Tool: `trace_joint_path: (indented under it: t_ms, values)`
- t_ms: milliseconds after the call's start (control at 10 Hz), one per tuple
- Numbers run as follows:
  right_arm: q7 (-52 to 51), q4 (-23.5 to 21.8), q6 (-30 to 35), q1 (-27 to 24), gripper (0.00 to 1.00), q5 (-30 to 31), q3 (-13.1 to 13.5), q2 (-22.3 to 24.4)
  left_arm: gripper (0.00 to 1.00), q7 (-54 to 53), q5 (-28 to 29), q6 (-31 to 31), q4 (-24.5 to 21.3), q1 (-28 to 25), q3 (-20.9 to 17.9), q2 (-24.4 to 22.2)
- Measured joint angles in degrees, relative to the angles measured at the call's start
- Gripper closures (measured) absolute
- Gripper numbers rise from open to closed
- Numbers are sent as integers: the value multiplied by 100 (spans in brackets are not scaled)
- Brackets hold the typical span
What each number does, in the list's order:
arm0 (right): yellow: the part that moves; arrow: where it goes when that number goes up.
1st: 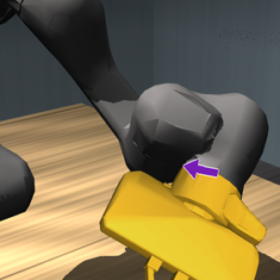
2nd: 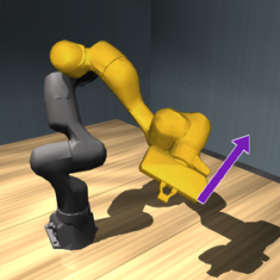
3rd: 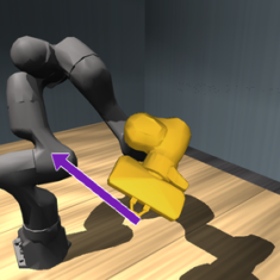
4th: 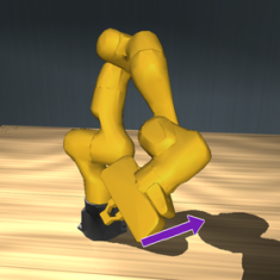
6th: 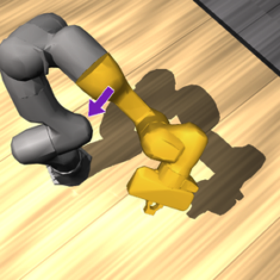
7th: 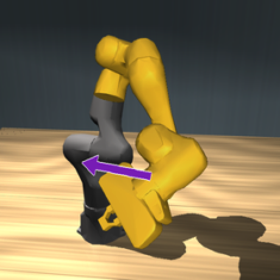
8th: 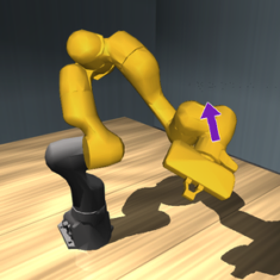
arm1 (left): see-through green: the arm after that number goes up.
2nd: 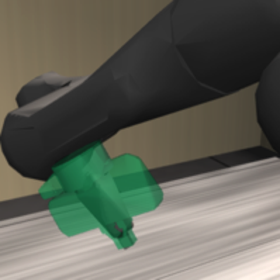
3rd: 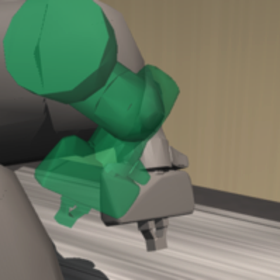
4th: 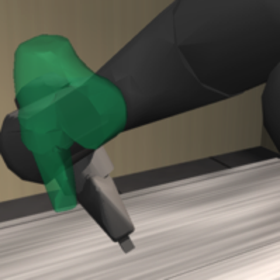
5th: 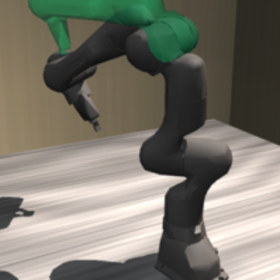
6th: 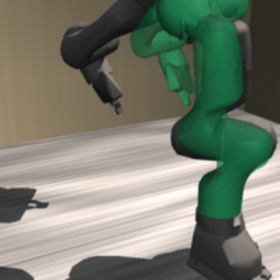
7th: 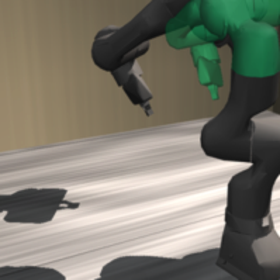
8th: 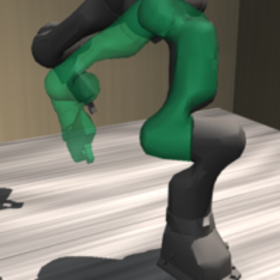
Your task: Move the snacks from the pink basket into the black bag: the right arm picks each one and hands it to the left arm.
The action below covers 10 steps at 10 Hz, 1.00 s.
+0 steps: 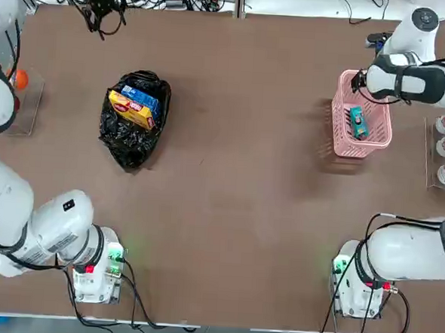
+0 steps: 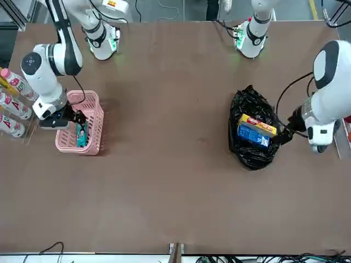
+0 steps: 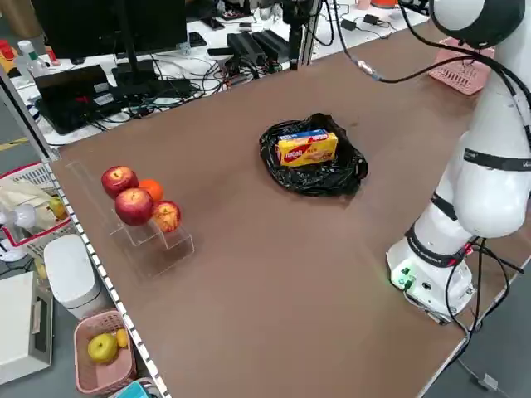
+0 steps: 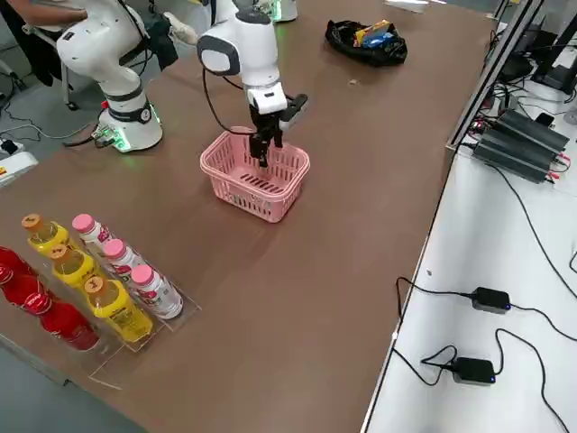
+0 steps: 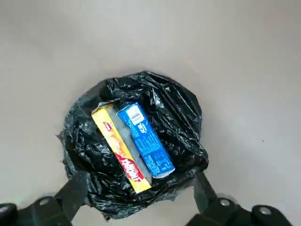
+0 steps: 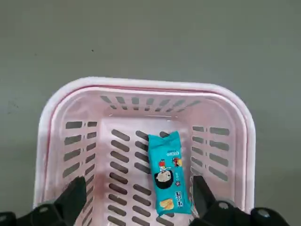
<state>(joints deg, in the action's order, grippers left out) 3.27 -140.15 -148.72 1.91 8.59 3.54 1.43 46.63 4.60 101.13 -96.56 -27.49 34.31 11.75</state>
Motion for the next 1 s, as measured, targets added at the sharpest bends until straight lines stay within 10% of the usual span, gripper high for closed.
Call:
trace_joint_path:
  t_ms: [400, 1000]
  values:
    - [-27, -7, -578, -225, 0, 87, 4, -541, 0, -2558, -787, -347, 775, 1084, -1331, -380]
    - [189, -7, -826, -240, 0, 87, -1, -935, 0, -3615, -346, -1009, 806, 2802, -2571, -1158]
